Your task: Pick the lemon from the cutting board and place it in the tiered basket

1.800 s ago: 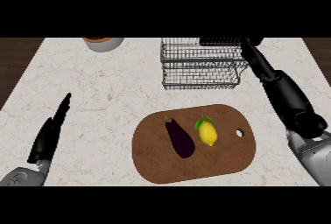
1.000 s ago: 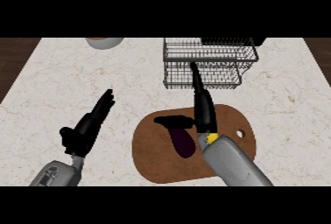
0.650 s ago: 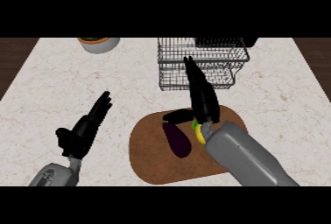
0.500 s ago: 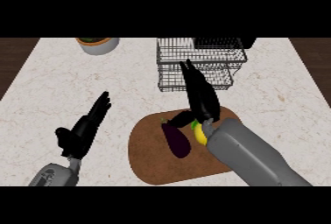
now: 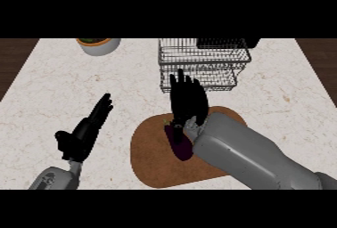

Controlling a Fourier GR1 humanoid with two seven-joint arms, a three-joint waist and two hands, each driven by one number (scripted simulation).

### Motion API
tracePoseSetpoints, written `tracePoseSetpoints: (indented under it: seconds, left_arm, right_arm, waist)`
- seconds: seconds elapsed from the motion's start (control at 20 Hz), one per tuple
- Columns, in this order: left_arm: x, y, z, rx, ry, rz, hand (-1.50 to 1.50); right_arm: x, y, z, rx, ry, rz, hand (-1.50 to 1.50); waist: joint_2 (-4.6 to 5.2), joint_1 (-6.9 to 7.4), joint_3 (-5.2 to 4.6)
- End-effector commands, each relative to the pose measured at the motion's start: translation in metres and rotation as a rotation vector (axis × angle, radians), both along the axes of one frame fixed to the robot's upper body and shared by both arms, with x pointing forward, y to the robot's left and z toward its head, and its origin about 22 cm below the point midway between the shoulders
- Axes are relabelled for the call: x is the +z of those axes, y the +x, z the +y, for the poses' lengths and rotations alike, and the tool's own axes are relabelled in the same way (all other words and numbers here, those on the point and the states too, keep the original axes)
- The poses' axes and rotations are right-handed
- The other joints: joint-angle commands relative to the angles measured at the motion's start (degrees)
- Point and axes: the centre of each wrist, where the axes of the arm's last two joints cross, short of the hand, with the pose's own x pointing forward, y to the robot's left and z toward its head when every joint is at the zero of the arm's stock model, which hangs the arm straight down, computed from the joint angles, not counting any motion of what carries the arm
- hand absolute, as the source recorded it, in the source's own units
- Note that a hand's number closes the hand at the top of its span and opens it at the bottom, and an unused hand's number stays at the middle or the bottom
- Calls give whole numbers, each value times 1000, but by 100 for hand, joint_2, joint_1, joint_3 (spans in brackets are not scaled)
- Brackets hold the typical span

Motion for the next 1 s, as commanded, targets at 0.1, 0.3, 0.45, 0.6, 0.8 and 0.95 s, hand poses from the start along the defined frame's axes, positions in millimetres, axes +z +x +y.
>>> tracePoseSetpoints:
  seconds: [0.1,0.3,0.45,0.6,0.8,0.95]
  left_arm:
    - [8,-1,-10,-12,10,-14,0]
    - [11,1,10,-19,6,-1,0]
    - [6,0,-6,2,-16,-10,0]
    - [1,-2,3,2,-2,-20,0]
    - [0,2,13,-3,13,-16,0]
    - [7,10,9,2,-7,-27,0]
  right_arm:
    - [24,-29,28,-97,-155,83,-150]
    - [32,-33,26,-165,-116,11,-150]
    - [25,-21,15,-213,-194,-18,-150]
    - [-8,-24,16,-240,-280,42,-150]
    - [-30,-22,7,-284,-252,95,-150]
    - [-40,-43,0,-271,-215,100,-150]
  waist:
    - [64,39,28]
    - [77,49,29]
    - [74,51,29]
    - [89,27,22]
    - [116,34,26]
    - [100,-7,29]
